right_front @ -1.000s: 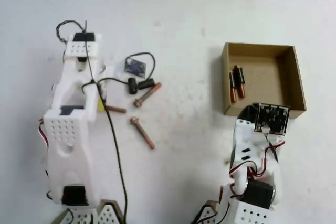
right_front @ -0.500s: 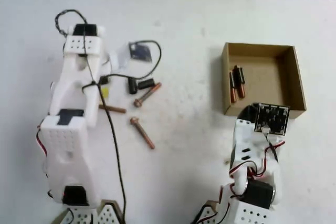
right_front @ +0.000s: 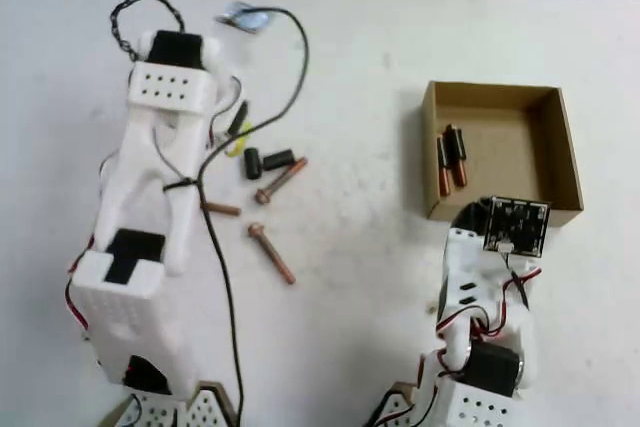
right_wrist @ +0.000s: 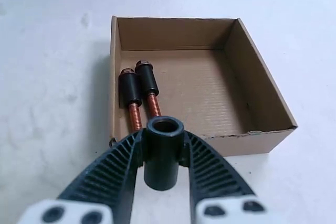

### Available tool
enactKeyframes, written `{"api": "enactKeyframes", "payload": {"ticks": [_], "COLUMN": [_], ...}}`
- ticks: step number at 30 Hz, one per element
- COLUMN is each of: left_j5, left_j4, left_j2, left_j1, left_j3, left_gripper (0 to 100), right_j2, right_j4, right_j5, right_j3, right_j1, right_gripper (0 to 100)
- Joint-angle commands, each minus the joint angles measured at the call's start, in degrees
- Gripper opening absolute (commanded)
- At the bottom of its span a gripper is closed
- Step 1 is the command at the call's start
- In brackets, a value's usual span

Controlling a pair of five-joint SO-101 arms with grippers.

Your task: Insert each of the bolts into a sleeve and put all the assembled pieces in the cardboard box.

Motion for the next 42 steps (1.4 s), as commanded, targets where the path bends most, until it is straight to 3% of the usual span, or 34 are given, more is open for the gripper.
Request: {"api": "enactKeyframes", "payload": {"ticks": [1, 6, 11, 27, 31, 39, 42], "left_j5": [10.8, 24.3, 31.8, 34.3, 47.2, 71.0, 74.9], "left_j4": [0.8, 0.7, 0.4, 0.3, -0.3, -10.4, -13.7], "left_j2": [-4.4, -4.4, -4.2, -4.0, -3.9, -4.0, -3.9], "left_j1": [0.5, 0.6, 0.5, -0.8, -3.9, -7.7, -9.1], "left_j3": [-1.6, 5.8, 13.5, 15.8, 17.5, 22.9, 24.0], "left_gripper": [14, 14, 14, 14, 14, 14, 14], "right_j2": [-0.7, -0.7, -0.7, -0.7, -0.7, -0.7, -0.7], "right_j4": [-2.8, -4.1, -4.1, -3.9, -3.9, -3.9, -3.9], "right_j5": [-0.1, -0.1, -0.1, -0.1, -0.1, -0.1, -0.1], "right_j3": [0.4, 1.2, 1.2, 1.2, 1.2, 1.2, 1.2], "right_j1": [0.0, 0.0, 0.0, 0.0, 0.0, 0.0, 0.0], "right_gripper": [1.9, 1.9, 1.9, 2.0, 2.0, 2.0, 2.0]}}
